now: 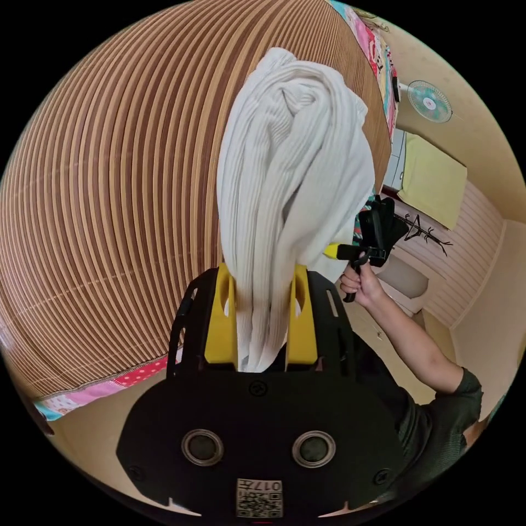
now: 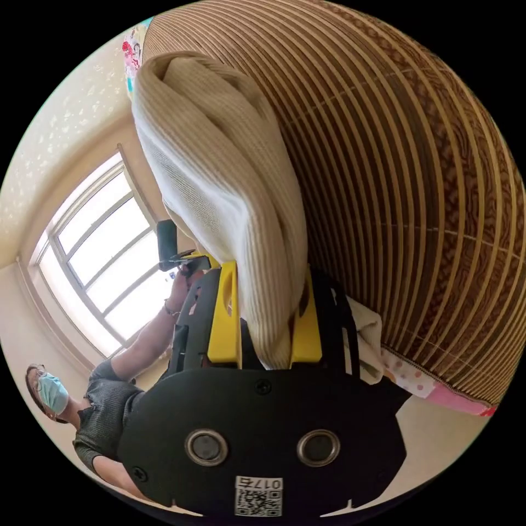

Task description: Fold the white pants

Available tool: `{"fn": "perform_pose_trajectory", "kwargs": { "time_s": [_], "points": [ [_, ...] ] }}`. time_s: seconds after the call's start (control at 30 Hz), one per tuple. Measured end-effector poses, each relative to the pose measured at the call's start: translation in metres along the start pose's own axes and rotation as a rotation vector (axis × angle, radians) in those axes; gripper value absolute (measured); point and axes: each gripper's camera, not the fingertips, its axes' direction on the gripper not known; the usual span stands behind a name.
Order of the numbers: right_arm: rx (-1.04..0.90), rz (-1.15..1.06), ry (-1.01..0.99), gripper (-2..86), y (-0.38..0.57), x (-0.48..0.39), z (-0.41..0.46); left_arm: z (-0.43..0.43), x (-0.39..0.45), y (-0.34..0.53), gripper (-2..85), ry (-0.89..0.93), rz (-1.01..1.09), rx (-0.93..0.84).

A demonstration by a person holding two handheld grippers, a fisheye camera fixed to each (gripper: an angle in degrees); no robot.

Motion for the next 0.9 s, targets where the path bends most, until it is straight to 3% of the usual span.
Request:
{"fn": "perform_pose_trajectory", "kwargs": {
  "time_s": [0.2, 0.47, 0.57, 0.67, 0.73, 0.8, 0.9],
  "points": [
    [-0.142, -0.117, -0.127, 11.1, 0.007, -0.063, 0.038, -0.026, -0.018, 0.051, 11.3, 0.04, 0.019, 0.123],
    [-0.315, -0.371, -0.067, 8.6, -0.008, -0.263, 0.197, -0.152, -0.04, 0.172, 11.2, -0.319, -0.027, 0.318],
    [-0.303, -0.382, -0.086, 10.6, -0.012, -0.329, 0.265, -0.215, -0.06, 0.23, 12.2, -0.446, -0.143, 0.466],
    [-0.381, -0.334, 0.039, 15.9, -0.02, -0.368, 0.331, -0.266, -0.095, 0.304, 13.3, -0.566, -0.419, 0.781],
    [-0.466, -0.336, 0.157, 16.2, -0.023, -0.372, 0.356, -0.258, -0.122, 0.367, 13.4, -0.537, -0.577, 1.037],
    [-0.504, -0.354, 0.281, 11.3, -0.024, -0.353, 0.355, -0.219, -0.138, 0.396, 12.2, -0.442, -0.553, 1.177],
    [-0.497, -0.303, 0.338, 2.4, -0.022, -0.29, 0.309, -0.114, -0.174, 0.39, 8.4, -0.331, -0.516, 1.166]
  ]
}}
